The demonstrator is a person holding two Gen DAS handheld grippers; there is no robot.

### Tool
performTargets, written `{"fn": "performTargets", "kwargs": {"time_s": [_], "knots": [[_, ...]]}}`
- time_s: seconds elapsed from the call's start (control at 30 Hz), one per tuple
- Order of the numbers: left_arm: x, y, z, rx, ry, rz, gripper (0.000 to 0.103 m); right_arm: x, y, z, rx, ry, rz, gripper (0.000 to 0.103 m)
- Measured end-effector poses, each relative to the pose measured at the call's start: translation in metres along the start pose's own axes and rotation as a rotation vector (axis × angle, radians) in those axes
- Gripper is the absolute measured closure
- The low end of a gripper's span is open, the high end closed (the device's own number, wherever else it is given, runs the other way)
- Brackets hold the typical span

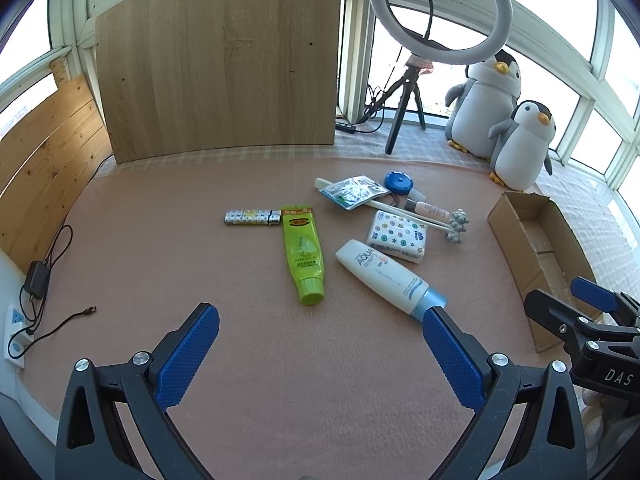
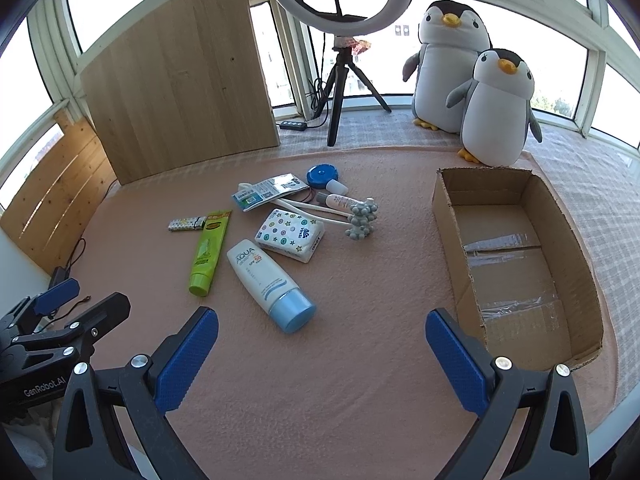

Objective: Organize objects
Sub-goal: 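Move the left tool toward the white AQUA sunscreen tube, then lower the left tool over the AQUA tube and close on it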

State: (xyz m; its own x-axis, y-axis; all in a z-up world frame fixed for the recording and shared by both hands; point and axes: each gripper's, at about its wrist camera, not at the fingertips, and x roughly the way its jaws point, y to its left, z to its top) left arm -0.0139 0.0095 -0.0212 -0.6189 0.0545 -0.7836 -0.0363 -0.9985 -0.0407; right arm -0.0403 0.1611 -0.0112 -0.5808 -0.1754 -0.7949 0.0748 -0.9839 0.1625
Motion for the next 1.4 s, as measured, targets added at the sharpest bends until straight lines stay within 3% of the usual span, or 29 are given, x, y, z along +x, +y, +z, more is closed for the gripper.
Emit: {"fn": "performTargets", "kwargs": {"time_s": [0.83,1.03,1.2,1.4], "knots": [[0.028,-0.013,0.007,0.038,0.031,-0.019,0.001,0.018,-0.016,-0.001,0.048,0.054,0.033,0.002],[0.051,-0.01,0.016,0.033,0.051,-0.022,0.004,0.034,-0.019,0.001,0.057,0.093,0.058,0.014],[0.078,-0.007,0.032,0.028,0.064,-0.006,0.012,0.048,-0.02,-0.001,0.078,0.148,0.1,0.03],[0.126,-0.007,0.05,-0.004,0.135,-0.041,0.024,0.051,-0.021,-0.008,0.087,0.164,0.098,0.032]]}}
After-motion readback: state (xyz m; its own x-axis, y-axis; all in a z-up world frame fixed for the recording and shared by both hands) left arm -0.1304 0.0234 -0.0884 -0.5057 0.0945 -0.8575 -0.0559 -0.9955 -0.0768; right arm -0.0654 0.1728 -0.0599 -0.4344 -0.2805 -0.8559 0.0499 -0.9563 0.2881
